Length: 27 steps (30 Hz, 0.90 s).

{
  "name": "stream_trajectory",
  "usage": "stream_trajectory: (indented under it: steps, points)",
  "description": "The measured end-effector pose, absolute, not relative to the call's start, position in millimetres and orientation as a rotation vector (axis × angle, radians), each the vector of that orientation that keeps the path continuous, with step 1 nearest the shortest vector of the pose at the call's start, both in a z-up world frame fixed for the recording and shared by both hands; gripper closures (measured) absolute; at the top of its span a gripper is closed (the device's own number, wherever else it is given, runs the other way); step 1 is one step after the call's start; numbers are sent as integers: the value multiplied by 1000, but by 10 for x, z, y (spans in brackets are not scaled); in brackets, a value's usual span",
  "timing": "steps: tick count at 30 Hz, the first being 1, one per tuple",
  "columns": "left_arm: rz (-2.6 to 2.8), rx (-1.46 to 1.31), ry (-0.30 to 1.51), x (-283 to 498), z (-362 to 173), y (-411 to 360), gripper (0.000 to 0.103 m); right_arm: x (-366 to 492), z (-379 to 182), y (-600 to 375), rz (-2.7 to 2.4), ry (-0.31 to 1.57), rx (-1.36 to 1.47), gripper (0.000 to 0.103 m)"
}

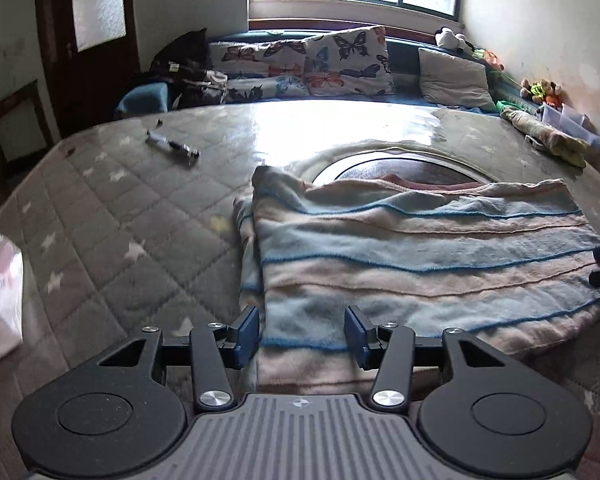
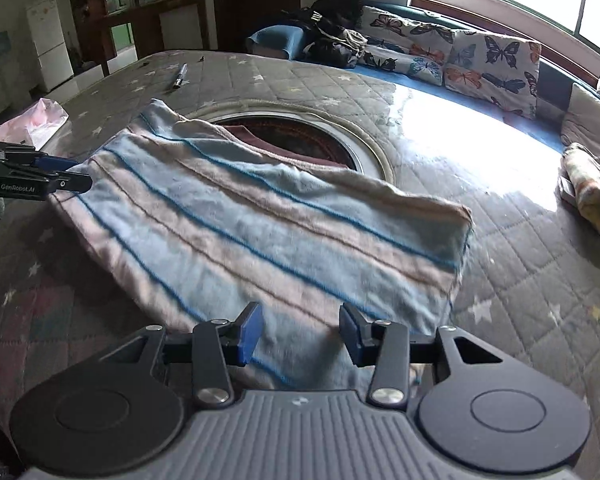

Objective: Fold clothes

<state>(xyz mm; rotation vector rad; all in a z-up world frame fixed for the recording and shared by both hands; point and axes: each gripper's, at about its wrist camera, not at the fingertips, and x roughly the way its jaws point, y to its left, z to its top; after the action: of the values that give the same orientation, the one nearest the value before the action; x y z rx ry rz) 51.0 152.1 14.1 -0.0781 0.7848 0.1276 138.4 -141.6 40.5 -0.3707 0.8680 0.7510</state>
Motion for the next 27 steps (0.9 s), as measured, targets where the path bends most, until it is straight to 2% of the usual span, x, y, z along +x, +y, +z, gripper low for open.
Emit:
stream_trajectory:
  steps: [10, 15, 18, 27]
  points:
    - [125, -139, 800, 440, 112, 1527, 60, 1202, 347, -1555, 742, 848, -331, 59]
    - [113, -159, 809, 411, 101, 1524, 79, 1165, 301, -1579, 735, 845, -352, 59]
    - [100, -180, 814, 368, 104, 1540, 84, 1155, 259, -1619, 733, 857, -346, 59]
    - [15, -204, 838, 207, 138, 1537, 86, 1138, 223, -1762, 748, 882, -340, 58]
